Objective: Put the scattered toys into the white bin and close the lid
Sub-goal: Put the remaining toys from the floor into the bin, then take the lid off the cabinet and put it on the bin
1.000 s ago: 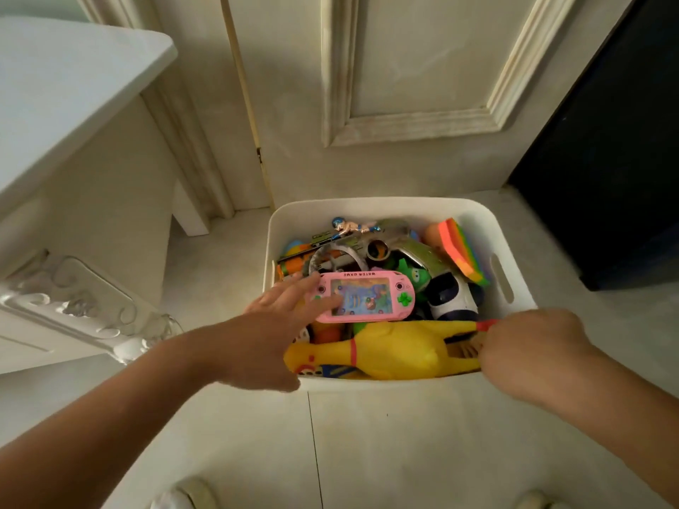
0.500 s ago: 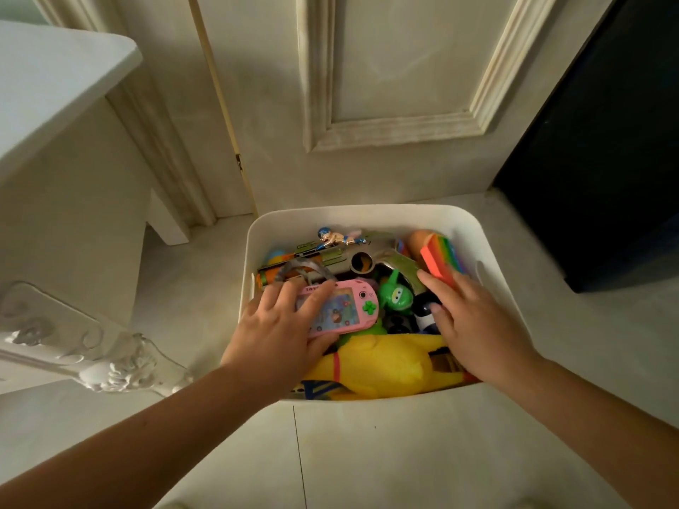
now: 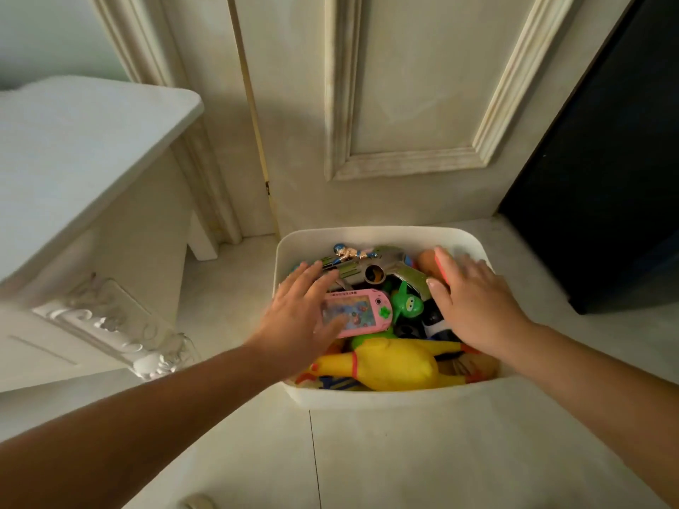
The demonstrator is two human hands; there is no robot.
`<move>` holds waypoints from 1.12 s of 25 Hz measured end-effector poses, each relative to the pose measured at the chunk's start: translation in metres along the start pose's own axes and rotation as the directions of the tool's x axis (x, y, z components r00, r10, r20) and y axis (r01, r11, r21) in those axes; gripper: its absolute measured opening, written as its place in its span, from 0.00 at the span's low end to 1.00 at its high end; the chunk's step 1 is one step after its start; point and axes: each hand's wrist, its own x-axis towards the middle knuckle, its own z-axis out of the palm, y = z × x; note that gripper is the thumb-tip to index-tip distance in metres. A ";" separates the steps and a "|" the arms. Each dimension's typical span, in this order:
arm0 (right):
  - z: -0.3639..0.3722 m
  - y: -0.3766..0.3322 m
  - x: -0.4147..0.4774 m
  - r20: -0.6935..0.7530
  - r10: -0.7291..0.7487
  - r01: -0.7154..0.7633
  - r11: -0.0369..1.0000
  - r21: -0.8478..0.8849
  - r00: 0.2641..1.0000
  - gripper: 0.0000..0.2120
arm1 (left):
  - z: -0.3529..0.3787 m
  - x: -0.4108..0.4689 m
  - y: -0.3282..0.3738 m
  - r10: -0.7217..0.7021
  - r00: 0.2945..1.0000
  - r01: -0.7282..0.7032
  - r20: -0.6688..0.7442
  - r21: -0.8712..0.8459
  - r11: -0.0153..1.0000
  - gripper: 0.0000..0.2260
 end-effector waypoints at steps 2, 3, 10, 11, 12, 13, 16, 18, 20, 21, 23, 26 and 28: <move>-0.027 -0.022 -0.004 0.001 -0.090 0.089 0.994 0.069 0.996 0.25 | -0.023 -0.011 0.004 0.027 1.000 -0.026 -0.015 0.035 0.999 0.29; -0.041 -0.036 -0.011 0.033 -0.143 0.138 0.985 0.107 0.989 0.25 | -0.038 -0.019 0.007 0.034 0.999 -0.034 -0.007 0.056 0.998 0.29; -0.109 -0.156 -0.044 0.148 -0.285 0.243 0.938 0.248 0.947 0.23 | -0.135 -0.062 0.026 -0.138 0.981 0.106 0.137 0.218 0.970 0.25; -0.114 -0.175 -0.047 0.132 -0.276 0.217 0.914 0.342 0.952 0.23 | -0.146 -0.069 0.026 -0.193 0.967 0.151 0.165 0.238 0.959 0.25; -0.115 -0.192 -0.049 0.128 -0.254 0.172 0.877 0.449 0.959 0.23 | -0.153 -0.077 0.024 -0.260 0.948 0.215 0.183 0.234 0.948 0.25; -0.114 -0.210 -0.052 0.130 -0.236 0.124 0.817 0.563 0.963 0.22 | -0.160 -0.089 0.021 -0.336 0.921 0.301 0.196 0.184 0.935 0.25; -0.098 -0.249 -0.062 0.176 -0.193 -0.056 0.505 0.861 0.965 0.21 | -0.168 -0.126 -0.002 -0.545 0.794 0.608 0.270 -0.391 0.691 0.24; -0.090 -0.268 -0.069 0.257 -0.194 -0.207 0.244 0.948 0.947 0.20 | -0.176 -0.151 -0.023 -0.625 0.718 0.586 0.307 -0.752 0.303 0.25; -0.086 -0.281 -0.071 0.306 -0.193 -0.299 0.066 0.952 0.932 0.20 | -0.186 -0.165 -0.045 -0.678 0.666 0.421 0.313 -0.907 -0.005 0.25; -0.083 -0.285 -0.071 0.319 -0.191 -0.319 0.031 0.947 0.928 0.20 | -0.191 -0.168 -0.054 -0.704 0.643 0.316 0.302 -0.942 -0.116 0.25; -0.080 -0.286 -0.069 0.348 -0.188 -0.354 0.004 0.935 0.918 0.21 | -0.199 -0.166 -0.065 -0.743 0.616 0.153 0.261 -0.965 -0.212 0.22; -0.079 -0.274 -0.069 0.391 -0.147 -0.404 -0.079 0.911 0.909 0.22 | -0.201 -0.159 -0.067 -0.786 0.589 0.042 0.186 -0.979 -0.200 0.17; -0.081 -0.263 -0.069 0.399 -0.121 -0.414 -0.141 0.899 0.909 0.22 | -0.201 -0.155 -0.067 -0.815 0.564 -0.042 0.135 -0.980 -0.192 0.14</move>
